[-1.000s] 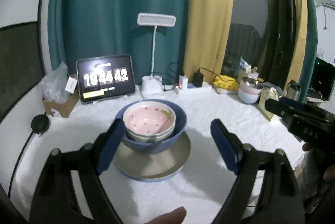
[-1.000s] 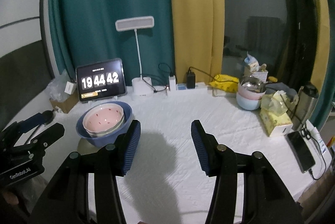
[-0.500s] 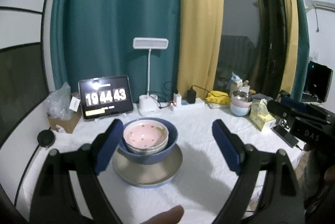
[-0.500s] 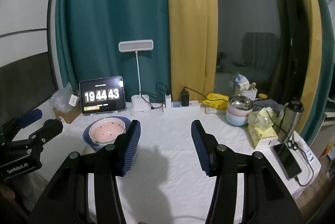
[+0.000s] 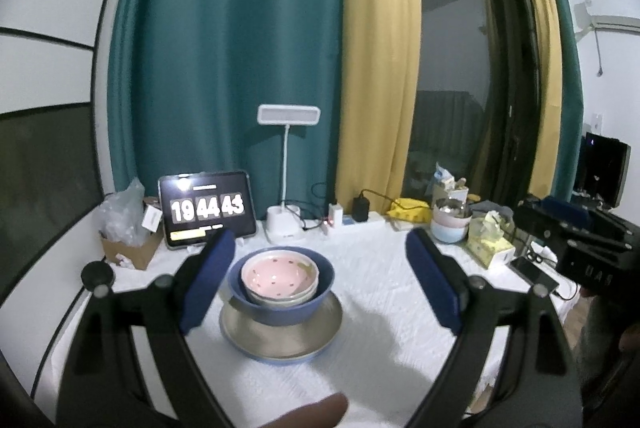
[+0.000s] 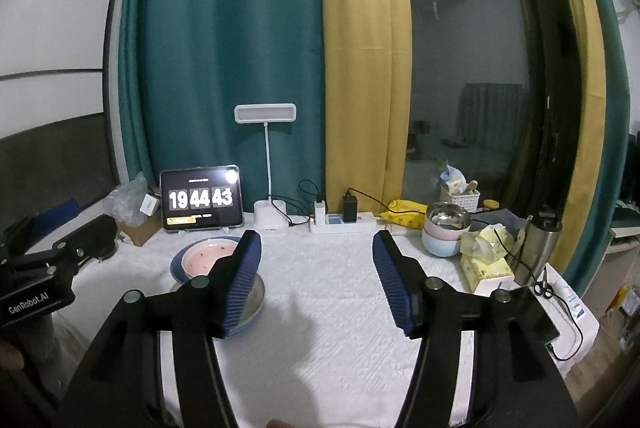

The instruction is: Organize plates and bowls

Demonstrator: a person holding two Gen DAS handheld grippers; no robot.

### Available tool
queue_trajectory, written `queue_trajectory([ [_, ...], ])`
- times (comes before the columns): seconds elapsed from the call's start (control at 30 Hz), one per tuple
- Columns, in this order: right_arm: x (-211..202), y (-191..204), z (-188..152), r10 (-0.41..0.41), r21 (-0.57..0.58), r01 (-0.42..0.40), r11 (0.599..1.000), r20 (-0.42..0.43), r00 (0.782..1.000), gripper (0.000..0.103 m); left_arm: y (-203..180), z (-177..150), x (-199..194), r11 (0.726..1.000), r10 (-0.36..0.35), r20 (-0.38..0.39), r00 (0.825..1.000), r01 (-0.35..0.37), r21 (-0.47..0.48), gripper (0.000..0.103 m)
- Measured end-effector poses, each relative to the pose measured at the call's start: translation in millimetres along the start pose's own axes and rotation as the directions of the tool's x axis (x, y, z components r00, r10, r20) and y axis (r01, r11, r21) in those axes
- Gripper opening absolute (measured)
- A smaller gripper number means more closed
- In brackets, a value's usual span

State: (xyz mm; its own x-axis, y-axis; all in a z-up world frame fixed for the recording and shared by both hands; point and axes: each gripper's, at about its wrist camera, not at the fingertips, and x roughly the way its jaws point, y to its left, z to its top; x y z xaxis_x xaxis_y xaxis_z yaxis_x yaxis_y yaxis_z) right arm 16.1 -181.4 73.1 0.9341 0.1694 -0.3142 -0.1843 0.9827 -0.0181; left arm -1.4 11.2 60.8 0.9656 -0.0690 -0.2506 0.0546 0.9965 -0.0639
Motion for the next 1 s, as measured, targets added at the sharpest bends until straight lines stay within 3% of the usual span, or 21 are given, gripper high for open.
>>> queue_trajectory([
  [0.37,-24,5,3,-0.027,-0.002,0.028,1.000,0.040,0.999,0.063,13,0,-19,0.999,0.042,0.039,0.998,-0.041,-0.014,0.095],
  [1.0,-18,12,3,-0.014,-0.012,0.014,1.000,0.015,1.000,0.064,24,-3,-18,0.997,0.073,0.031,0.997,-0.072,-0.031,0.095],
])
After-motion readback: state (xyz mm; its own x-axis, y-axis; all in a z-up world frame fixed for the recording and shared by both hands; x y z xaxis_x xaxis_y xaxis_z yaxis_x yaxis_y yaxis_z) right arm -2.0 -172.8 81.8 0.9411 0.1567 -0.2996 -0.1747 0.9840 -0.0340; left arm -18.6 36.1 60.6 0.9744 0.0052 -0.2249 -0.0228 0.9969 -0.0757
